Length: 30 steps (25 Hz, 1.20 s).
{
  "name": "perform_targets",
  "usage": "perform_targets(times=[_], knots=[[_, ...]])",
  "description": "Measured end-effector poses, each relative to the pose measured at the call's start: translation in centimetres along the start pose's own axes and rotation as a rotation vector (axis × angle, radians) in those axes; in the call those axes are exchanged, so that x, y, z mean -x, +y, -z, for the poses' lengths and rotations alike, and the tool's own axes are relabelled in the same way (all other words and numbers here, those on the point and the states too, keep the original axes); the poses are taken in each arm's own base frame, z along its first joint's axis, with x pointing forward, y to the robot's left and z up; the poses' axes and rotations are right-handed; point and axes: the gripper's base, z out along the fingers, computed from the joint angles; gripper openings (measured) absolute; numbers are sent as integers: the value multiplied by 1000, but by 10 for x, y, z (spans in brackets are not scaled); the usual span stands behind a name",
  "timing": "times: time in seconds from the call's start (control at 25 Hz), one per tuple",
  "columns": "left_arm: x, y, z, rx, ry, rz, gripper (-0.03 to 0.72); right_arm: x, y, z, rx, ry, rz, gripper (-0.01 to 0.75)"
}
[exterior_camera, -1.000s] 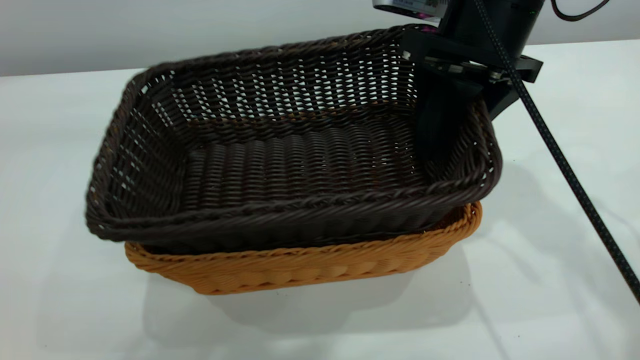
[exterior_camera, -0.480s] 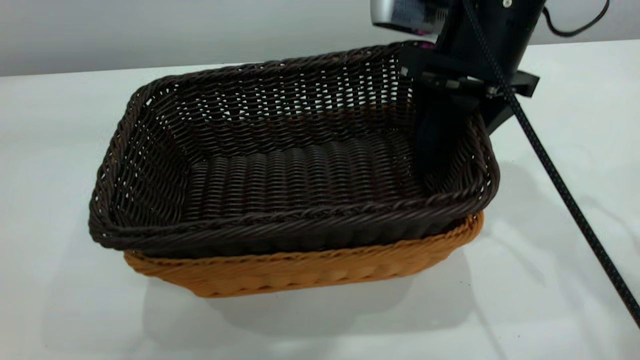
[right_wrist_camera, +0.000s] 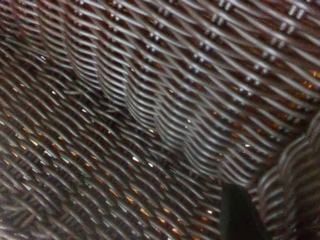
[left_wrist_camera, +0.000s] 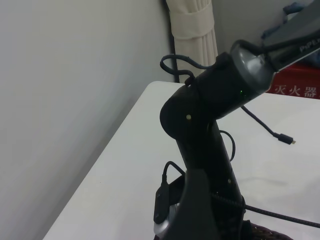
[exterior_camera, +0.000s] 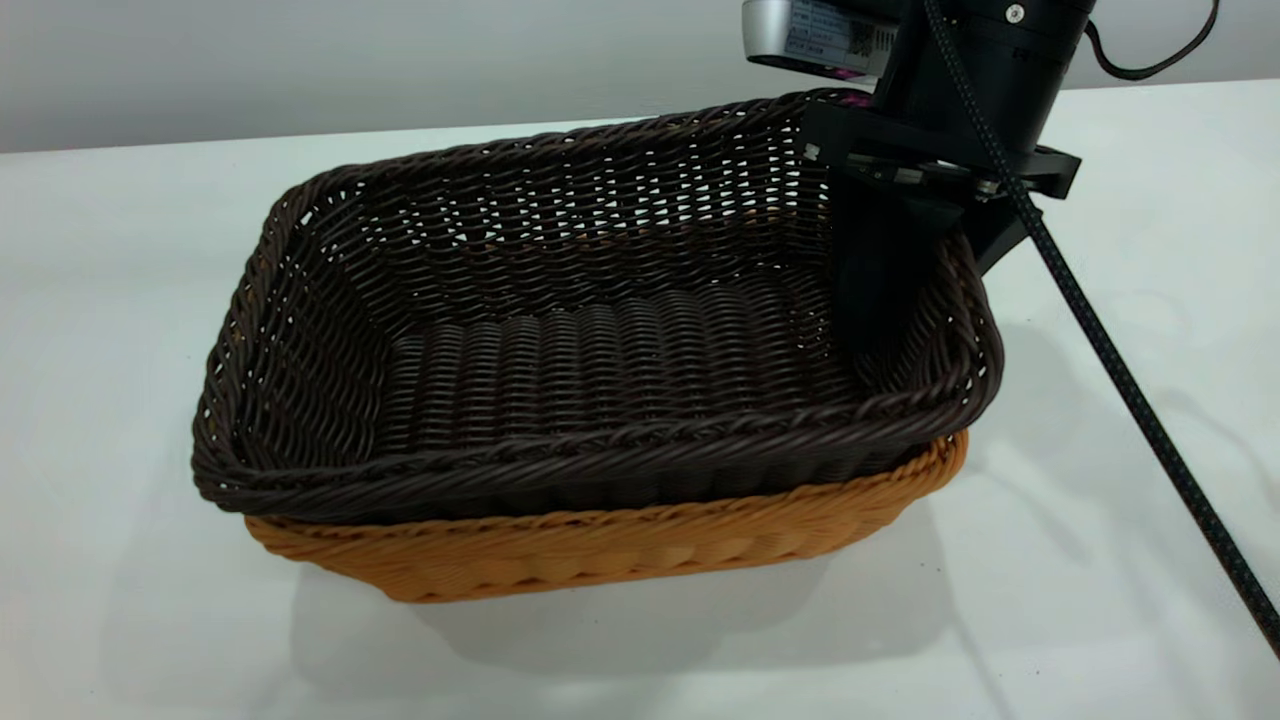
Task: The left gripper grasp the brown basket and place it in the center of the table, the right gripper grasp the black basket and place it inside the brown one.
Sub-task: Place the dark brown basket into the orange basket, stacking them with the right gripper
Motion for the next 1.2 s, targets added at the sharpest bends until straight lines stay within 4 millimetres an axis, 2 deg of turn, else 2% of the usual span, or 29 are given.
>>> perform_targets(times=[0.12, 0.32, 0.48, 0.76, 1.2], knots=[[0, 0, 0, 0, 0, 0, 545, 0, 0, 0, 4, 3, 3, 334], [0, 0, 0, -1, 1, 0, 545, 0, 1, 0, 10, 2, 1, 554], [0, 0, 0, -1, 1, 0, 545, 0, 2, 1, 12, 2, -5, 649], [0, 0, 0, -3, 2, 0, 545, -1, 1, 1, -4, 2, -14, 671], [0, -1, 0, -6, 5, 0, 545, -3, 5, 17, -40, -38, -12, 672]])
